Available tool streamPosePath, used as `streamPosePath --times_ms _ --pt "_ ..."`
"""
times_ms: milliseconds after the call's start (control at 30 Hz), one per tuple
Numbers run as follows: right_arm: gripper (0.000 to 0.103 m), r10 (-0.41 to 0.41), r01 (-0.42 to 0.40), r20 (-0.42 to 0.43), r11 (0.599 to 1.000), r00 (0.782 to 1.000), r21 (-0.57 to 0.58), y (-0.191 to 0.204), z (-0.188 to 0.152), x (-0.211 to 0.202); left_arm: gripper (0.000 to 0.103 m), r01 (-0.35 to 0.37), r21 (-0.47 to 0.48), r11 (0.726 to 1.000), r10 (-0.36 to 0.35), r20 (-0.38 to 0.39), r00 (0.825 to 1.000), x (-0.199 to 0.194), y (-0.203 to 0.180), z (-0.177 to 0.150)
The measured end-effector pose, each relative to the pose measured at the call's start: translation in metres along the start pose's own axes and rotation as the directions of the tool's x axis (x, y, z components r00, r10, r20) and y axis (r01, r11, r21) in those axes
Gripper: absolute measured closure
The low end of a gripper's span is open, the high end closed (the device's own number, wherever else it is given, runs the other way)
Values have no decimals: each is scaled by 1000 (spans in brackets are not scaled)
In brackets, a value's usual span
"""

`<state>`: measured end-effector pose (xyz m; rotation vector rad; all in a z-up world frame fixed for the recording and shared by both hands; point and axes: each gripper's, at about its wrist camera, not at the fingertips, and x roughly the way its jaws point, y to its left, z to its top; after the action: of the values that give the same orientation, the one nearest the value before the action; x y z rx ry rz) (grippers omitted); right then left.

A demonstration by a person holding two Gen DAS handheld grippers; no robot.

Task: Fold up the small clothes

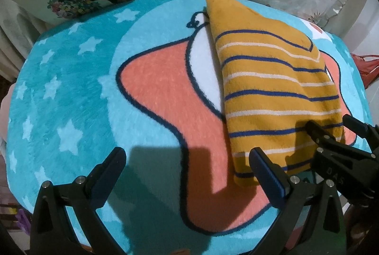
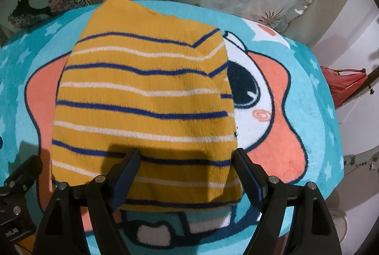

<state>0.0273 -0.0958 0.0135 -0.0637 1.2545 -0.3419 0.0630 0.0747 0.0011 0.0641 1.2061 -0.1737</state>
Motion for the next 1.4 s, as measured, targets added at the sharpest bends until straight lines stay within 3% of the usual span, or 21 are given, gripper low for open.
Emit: streamPosePath --times_ms 467,1400 --pt "19 -14 14 7 1000 1000 22 5 1 -6 0 47 24 999 -48 36 998 -8 6 4" --pt "19 -31 30 9 999 999 39 31 6 -13 0 115 15 993 -115 6 993 1 35 4"
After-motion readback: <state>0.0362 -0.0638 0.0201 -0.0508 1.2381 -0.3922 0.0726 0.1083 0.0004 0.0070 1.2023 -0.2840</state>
